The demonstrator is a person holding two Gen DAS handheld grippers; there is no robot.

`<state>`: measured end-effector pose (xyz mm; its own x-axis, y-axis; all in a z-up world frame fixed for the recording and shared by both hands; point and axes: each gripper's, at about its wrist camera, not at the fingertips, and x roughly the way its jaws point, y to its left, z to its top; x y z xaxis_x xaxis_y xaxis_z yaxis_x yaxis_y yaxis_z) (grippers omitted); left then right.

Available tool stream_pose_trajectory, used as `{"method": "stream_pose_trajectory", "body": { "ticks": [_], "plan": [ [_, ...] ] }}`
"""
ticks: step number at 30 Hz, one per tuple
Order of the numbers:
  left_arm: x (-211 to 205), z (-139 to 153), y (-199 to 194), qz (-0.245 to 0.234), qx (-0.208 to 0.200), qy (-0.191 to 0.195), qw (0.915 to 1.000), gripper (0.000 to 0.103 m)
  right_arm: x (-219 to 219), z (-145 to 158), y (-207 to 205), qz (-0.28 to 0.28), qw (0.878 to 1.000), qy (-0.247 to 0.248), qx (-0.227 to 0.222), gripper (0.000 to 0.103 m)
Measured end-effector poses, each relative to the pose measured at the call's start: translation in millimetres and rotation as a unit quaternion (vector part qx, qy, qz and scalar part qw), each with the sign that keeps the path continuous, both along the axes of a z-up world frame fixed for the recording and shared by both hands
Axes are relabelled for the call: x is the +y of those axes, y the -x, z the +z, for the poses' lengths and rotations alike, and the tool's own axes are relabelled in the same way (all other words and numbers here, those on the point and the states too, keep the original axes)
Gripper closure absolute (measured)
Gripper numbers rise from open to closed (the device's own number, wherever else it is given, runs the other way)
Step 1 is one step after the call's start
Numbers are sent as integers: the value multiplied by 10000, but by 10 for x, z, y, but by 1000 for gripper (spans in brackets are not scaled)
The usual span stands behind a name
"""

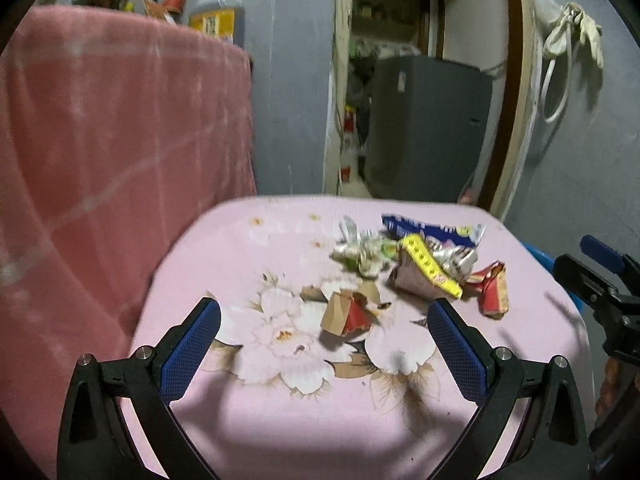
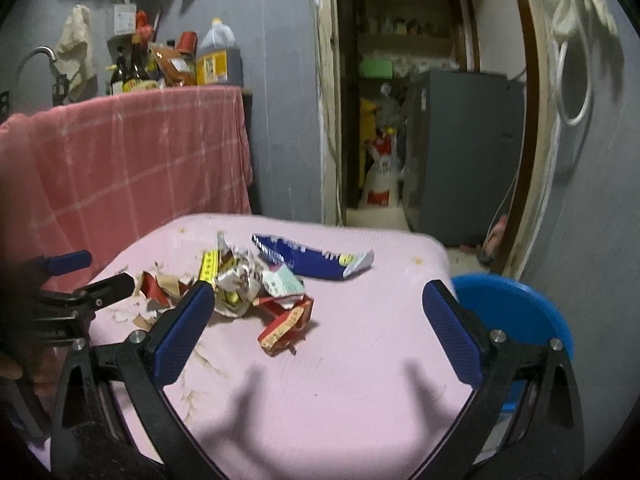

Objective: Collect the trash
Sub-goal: 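Grasp the brown paper wrapper with the left tool while the right tool grasps the red-white wrapper, then carry both wrappers over the blue basin and open both tools to drop them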

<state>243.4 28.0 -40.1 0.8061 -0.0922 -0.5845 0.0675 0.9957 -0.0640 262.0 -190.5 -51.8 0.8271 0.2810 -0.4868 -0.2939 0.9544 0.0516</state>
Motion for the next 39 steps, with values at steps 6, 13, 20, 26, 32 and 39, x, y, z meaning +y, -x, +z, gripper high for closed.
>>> {"method": "stream_pose_trajectory", "body": {
  "ticks": [6, 13, 20, 26, 32, 39],
  "plan": [
    [36, -117, -182, -36, 443, 202, 9988, 7, 16, -167, -205, 134, 9978, -190, 621, 37],
    [66, -168, -300, -127, 597, 368, 9975, 28, 100, -292, -374, 361, 9921, -328, 1154, 54],
    [28, -208, -449, -570, 846, 630, 9928, 58, 186, -413, -485, 556, 9856, -378, 1552, 73],
    [-36, -236, -472, -780, 1021, 671, 9894, 89, 174, -419, -431, 572, 9856, -426, 1530, 86],
    [-105, -201, -339, -832, 931, 703, 9897, 90, 133, -389, -323, 542, 9881, -416, 1375, 86],
    [-310, -40, -58, -1034, 518, 833, 9898, 90, -31, -211, -77, 403, 9943, -523, 834, 87]
  ]
}}
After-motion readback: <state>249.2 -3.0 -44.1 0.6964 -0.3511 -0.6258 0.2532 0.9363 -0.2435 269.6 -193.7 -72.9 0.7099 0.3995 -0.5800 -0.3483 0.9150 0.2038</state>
